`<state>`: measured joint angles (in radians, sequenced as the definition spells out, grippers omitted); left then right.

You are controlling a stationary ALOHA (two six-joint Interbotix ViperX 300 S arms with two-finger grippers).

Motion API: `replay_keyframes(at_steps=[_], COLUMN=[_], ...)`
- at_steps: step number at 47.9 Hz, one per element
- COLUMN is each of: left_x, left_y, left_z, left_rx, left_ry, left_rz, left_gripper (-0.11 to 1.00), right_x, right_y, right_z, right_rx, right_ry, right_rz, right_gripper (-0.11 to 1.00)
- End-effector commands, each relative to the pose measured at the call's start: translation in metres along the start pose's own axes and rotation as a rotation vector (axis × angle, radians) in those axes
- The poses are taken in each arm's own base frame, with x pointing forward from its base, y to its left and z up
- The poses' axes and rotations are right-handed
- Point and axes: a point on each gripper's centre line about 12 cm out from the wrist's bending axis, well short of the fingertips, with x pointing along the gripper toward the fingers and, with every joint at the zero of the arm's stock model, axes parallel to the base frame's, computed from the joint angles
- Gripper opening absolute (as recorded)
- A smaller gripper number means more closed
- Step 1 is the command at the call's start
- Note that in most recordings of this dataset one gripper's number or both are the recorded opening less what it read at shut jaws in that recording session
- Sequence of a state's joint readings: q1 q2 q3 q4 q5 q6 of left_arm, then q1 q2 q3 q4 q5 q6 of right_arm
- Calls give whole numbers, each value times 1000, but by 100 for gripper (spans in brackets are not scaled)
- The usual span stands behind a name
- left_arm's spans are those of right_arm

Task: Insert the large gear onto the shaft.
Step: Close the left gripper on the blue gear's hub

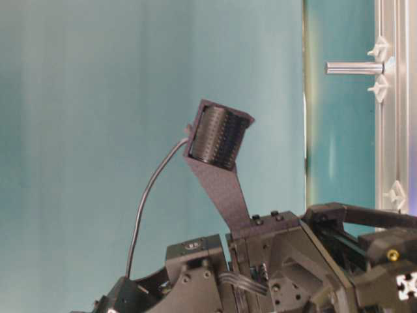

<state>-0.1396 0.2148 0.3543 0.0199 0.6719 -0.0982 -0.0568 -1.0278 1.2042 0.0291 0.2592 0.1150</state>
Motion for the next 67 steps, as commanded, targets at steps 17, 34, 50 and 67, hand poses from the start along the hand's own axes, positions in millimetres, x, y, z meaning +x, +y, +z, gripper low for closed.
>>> replay_keyframes(at_steps=[17,34,50,67], left_x=[1,7,10,19], left_y=[-1,-1,0,0], left_z=[5,3,-3,-6], left_rx=[2,0,-2,-20], left_ry=[-14,-8,11,30], left_rz=[0,-1,2,4], left_gripper=[94,94,94,92], right_x=[0,0,0,0], right_y=[1,1,1,1], right_z=[4,4,4,4], right_rx=[14,15,15,15], right_ry=[-11,-9,-9,-9], right_rz=[2,2,2,2], right_gripper=[5,5,5,5])
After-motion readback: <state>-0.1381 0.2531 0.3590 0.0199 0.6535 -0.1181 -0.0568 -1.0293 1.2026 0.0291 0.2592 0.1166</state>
